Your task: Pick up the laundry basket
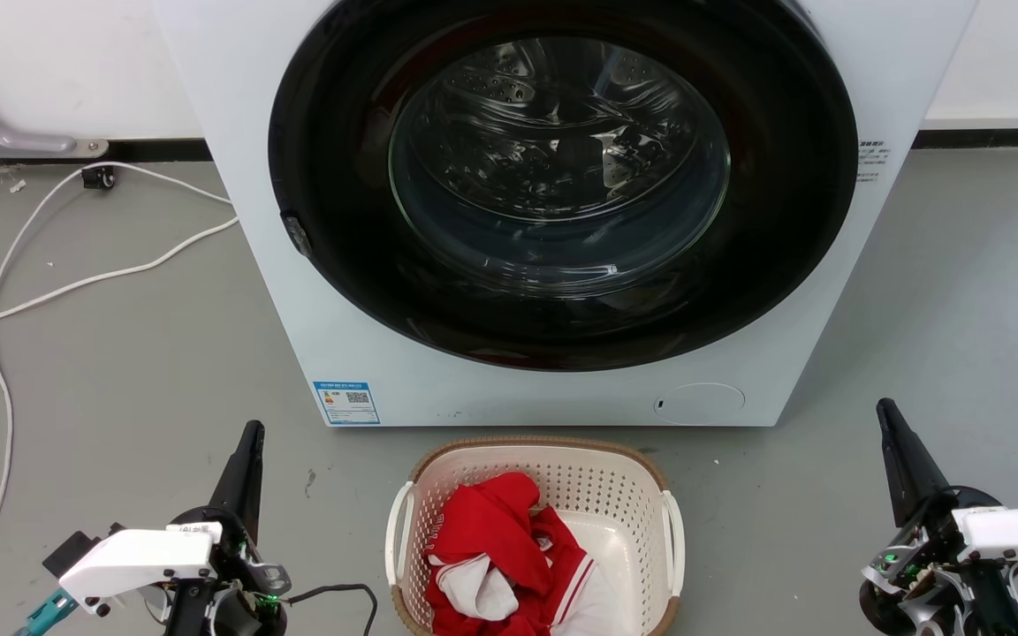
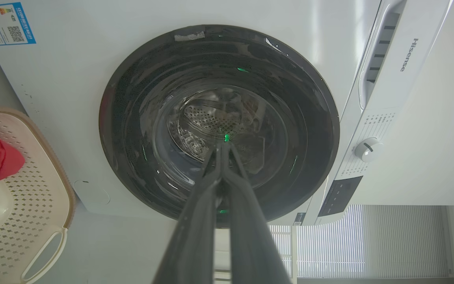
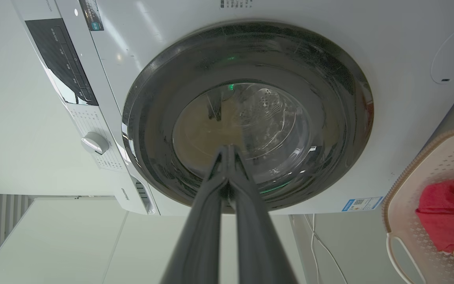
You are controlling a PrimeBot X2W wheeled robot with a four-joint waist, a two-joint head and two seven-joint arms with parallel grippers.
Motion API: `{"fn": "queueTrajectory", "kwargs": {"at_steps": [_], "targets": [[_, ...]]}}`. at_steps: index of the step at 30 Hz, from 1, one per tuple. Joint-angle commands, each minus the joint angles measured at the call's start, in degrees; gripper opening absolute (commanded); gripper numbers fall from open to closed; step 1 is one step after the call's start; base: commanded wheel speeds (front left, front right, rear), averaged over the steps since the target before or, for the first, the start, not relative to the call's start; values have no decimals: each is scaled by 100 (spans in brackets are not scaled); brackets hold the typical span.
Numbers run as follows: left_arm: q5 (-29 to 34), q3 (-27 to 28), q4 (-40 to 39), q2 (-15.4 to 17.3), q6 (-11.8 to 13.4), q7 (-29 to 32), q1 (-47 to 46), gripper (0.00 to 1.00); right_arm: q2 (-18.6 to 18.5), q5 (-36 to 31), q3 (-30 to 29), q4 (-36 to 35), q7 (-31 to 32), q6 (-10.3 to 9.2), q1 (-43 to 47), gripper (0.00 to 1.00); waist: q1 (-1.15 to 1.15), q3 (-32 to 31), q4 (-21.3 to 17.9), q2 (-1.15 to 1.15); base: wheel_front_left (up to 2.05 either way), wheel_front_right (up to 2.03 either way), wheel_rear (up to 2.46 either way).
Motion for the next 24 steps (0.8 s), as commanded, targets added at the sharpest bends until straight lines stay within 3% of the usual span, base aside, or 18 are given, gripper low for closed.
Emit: {"fn": "queueTrajectory", "kwargs": {"at_steps": [1,24], "targets": [[22,5,-1,-3,0,15,-67,0,19,-2,3,2,-2,3,-86,0,0,0,0,0,0,0,0],[22,5,-1,-3,0,15,-67,0,19,-2,3,2,-2,3,-86,0,0,0,0,0,0,0,0]]}}
